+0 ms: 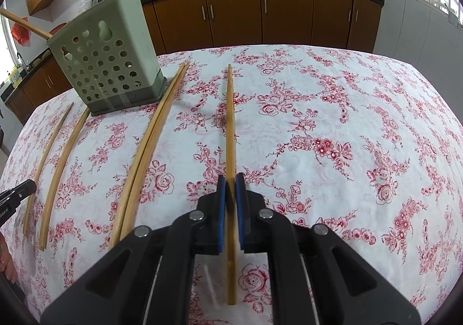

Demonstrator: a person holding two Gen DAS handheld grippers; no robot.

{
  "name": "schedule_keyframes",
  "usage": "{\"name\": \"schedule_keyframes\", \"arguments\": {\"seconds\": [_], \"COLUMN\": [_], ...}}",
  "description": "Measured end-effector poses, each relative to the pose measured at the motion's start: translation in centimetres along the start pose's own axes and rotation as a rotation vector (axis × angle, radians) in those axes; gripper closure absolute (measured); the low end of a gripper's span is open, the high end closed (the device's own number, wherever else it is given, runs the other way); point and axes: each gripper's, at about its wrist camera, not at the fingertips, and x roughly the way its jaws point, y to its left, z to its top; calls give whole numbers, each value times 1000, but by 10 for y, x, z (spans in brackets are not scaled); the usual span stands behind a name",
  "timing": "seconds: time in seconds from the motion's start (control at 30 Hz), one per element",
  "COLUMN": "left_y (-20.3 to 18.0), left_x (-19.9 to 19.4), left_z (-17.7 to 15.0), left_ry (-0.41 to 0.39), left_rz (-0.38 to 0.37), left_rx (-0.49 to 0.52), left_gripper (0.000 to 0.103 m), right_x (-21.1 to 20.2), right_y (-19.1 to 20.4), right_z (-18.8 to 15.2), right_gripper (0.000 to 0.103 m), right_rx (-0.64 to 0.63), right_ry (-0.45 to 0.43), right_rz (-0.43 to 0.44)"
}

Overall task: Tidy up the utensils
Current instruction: 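Lift the right tool's chopstick upright while the left tool lifts its chopstick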

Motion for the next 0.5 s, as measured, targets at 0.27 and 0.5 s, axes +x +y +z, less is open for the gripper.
{"name": "schedule_keyframes", "arguments": {"seconds": [0.27,0.5], "left_y": [0,-3], "left_x": [0,-1], "left_z": [0,-2], "left_ry": [0,1], "left_rz": [1,20], "left_rx": [2,11], "left_gripper": [93,93], "right_x": [0,-3], "right_y": [0,4], "right_z": [0,-5], "right_gripper": [94,92], "right_rx": [0,-26], "right_ry": [0,2], "right_rz": [1,-18]}}
